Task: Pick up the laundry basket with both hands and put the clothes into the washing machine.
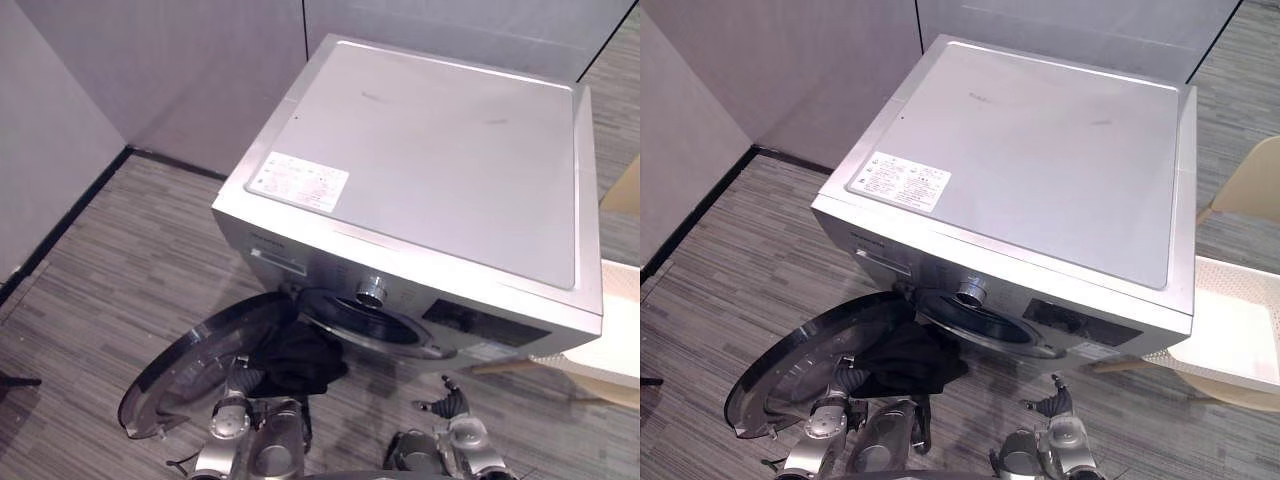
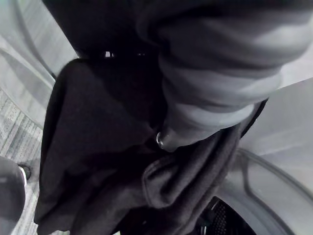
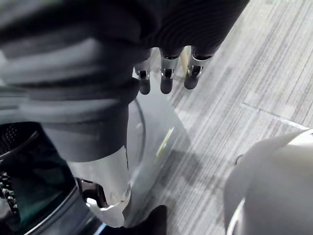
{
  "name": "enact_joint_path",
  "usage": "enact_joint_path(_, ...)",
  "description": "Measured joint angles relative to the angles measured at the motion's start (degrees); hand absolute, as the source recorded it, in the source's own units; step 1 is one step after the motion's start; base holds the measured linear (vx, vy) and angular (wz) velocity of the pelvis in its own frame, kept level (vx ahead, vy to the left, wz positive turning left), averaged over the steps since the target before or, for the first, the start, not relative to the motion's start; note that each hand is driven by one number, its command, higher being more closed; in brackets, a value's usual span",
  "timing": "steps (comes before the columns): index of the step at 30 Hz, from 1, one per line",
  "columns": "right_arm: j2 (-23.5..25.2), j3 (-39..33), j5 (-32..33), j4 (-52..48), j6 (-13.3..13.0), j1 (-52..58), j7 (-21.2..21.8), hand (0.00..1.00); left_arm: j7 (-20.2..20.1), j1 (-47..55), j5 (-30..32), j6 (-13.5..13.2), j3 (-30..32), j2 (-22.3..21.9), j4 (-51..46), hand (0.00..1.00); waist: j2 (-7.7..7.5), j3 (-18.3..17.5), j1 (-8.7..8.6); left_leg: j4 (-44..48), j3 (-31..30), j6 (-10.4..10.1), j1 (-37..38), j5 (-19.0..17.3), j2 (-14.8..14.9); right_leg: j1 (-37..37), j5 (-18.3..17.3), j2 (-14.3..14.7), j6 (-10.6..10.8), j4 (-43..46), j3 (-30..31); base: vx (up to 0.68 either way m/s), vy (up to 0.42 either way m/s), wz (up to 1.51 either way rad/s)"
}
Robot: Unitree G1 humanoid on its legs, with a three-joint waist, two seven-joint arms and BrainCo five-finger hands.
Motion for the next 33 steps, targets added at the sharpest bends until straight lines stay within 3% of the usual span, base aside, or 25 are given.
enact_joint_path(5,-2.0,1.5,2.0,-3.0,0.0,-4.1,-2.1,0.00,0.1,-6.9,-8.2,-1.4,-4.6,-0.2,-8.5,1.00,0.18,7.1,-0.66,9.4,0.6,1.0,-9.8,-2.7,1.9,-12.2,-4.7,-1.2,-0.4,14.0,3.5,-0.21,-0.031,-0.16)
enact_joint_path(7,-2.3,2.3,2.4,-3.6,0.0,-6.4,-2.5,0.00,0.2,-10.5,-11.0,-2.3,-6.4,-0.4,-10.4,1.00,0.11,8.3,-2.53,15.8,0.9,1.4,-16.4,-4.9,3.0,-19.4,-7.1,-2.0,-0.6,21.1,5.4,-0.26,0.002,-0.13)
enact_joint_path(9,-2.3,2.4,2.5,-5.7,0.1,-7.3,-3.5,0.00,0.2,-13.3,-13.2,-2.8,-7.3,-1.4,-10.5,1.00,0.06,9.0,-2.92,19.9,1.3,2.0,-20.1,-6.1,4.3,-24.1,-8.0,-2.2,-0.7,25.6,7.4,-0.21,0.016,-0.33)
enact_joint_path(14,-1.4,2.6,2.5,-15.3,0.1,-8.2,-4.8,0.00,1.3,-23.3,-18.4,-4.2,-8.8,-4.3,-14.0,1.00,-0.20,10.2,-3.00,31.2,2.4,3.4,-33.6,-8.9,7.8,-39.9,-10.1,-2.3,-1.6,37.6,11.6,-0.17,0.016,-0.30)
enact_joint_path(18,0.1,2.4,2.5,-26.1,0.0,-8.3,-6.1,0.00,4.8,-33.7,-19.6,-4.5,-7.7,-4.6,-17.6,1.00,-1.10,11.5,-3.03,38.2,3.5,4.2,-44.0,-9.6,11.3,-52.2,-10.3,-0.9,-2.0,44.4,14.8,-0.17,-0.024,-0.41)
enact_joint_path(21,0.7,2.3,2.5,-32.6,-1.2,-8.3,-7.2,0.00,9.2,-43.1,-16.5,-4.5,-4.8,-2.6,-18.1,1.00,-1.56,11.8,-3.29,42.5,3.4,4.4,-51.1,-10.0,13.2,-60.1,-10.1,0.3,-1.9,48.2,16.5,-0.10,-0.037,-0.33)
enact_joint_path(23,1.4,2.1,2.5,-37.2,-2.6,-8.3,-7.9,0.00,13.1,-50.3,-11.8,-4.2,-2.7,2.5,-18.2,1.00,-2.08,12.1,-3.73,45.7,3.2,4.8,-56.0,-10.2,14.5,-65.5,-10.0,1.2,-2.0,51.1,17.4,-0.06,-0.055,-0.25)
enact_joint_path(26,1.7,1.9,2.5,-40.4,-4.1,-8.3,-8.3,0.00,15.7,-56.1,-8.2,-3.7,-1.6,8.6,-18.2,1.00,-2.42,12.3,-4.48,48.2,2.2,5.0,-60.5,-10.4,15.4,-69.7,-9.9,1.8,-2.2,53.4,17.5,-0.02,-0.049,-0.15)
enact_joint_path(29,2.6,-0.1,2.9,-42.1,-6.3,-8.3,-8.4,0.00,19.2,-62.1,-2.8,-2.4,-2.2,14.8,-18.2,1.00,-3.23,12.8,-4.83,50.5,1.3,5.2,-64.4,-10.5,15.7,-73.3,-10.1,2.1,-2.3,55.8,17.8,0.00,-0.054,-0.04)
enact_joint_path(33,2.3,-1.3,4.3,-44.0,-8.6,-8.3,-8.3,0.00,22.8,-71.8,7.6,0.6,-7.5,21.8,-15.0,1.00,-3.97,13.1,-5.17,52.8,0.6,5.3,-68.3,-10.7,15.7,-77.0,-10.4,2.1,-2.5,58.1,18.1,0.00,-0.037,0.00)
